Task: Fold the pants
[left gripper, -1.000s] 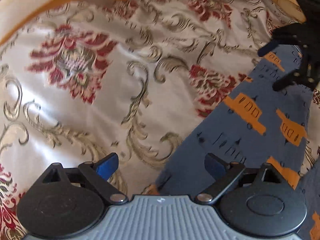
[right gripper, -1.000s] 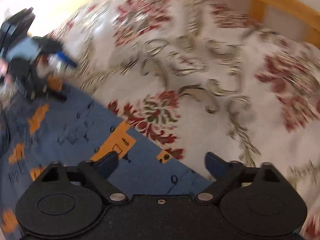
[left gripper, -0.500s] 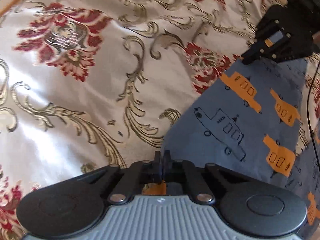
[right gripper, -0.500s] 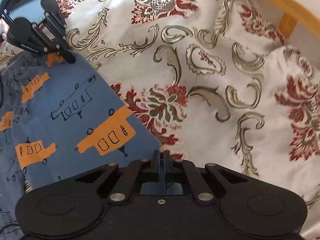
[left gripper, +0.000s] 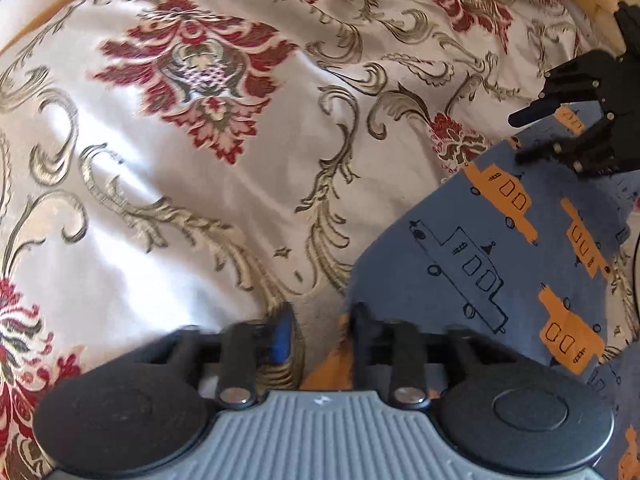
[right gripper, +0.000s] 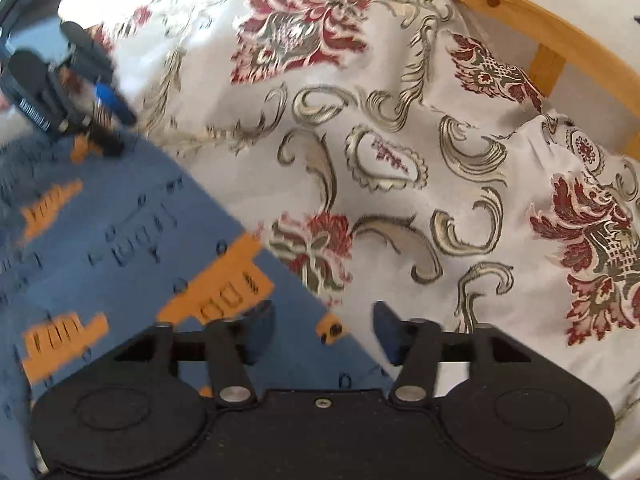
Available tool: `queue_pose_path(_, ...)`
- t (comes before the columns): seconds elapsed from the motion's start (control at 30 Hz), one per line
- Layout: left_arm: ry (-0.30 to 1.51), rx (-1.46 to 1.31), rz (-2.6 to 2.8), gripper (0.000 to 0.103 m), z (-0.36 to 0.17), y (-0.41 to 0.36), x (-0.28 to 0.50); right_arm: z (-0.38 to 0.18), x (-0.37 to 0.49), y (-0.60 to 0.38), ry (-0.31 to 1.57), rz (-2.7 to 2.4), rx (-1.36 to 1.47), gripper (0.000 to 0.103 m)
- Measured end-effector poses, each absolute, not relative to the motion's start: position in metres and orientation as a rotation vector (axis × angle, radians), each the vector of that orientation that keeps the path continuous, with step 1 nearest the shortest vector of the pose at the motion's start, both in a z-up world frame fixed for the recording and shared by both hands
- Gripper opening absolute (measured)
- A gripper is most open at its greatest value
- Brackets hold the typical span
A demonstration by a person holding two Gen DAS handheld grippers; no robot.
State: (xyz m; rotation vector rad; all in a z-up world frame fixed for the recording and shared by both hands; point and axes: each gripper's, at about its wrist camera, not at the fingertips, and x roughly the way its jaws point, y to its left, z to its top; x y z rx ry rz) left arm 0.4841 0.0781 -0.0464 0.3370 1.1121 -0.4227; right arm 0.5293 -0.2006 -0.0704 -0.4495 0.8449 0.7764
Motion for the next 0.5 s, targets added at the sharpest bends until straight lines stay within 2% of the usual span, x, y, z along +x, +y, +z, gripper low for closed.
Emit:
queue_pose_path(0.17,1.161,0.271,-0.485,0.047,-0.043,0.102,0.485,-0.078,0.549,-0.2,0.942,0.789,-0.397,0.065)
queue_pose_path(0.2,1.169,0.28,-0.487,0.044,-0.043,0.103,0.485,-0.08,0.55,-0.2,0.958,0.791,-0.394,0.064)
queue_pose_path(0.27,1.18,0.31,-0.498,0.041,-0.042,0.103,0.483,-0.084,0.551,-0.201,0.982,0.789,-0.397,0.049)
queue_pose_path(0.3,1.183,0.329,-0.499,0.032,-0.042,0.102,0.482,-0.085,0.548,-0.201,0.978,0.787,-0.402,0.028)
queue_pose_path(0.33,1.183,0.355,-0.488,0.017,-0.042,0.1,0.481,-0.084,0.546,-0.2,0.965,0.781,-0.415,0.007)
queue_pose_path(0.37,1.195,0.378,-0.477,0.014,-0.044,0.098,0.48,-0.083,0.544,-0.199,0.946,0.769,-0.433,0.001)
queue_pose_path(0.43,1.206,0.388,-0.46,0.003,-0.045,0.094,0.478,-0.078,0.539,-0.199,0.913,0.766,-0.441,0.0)
queue_pose_path(0.5,1.187,0.41,-0.444,0.002,-0.043,0.087,0.474,-0.072,0.529,-0.201,0.881,0.77,-0.442,0.0)
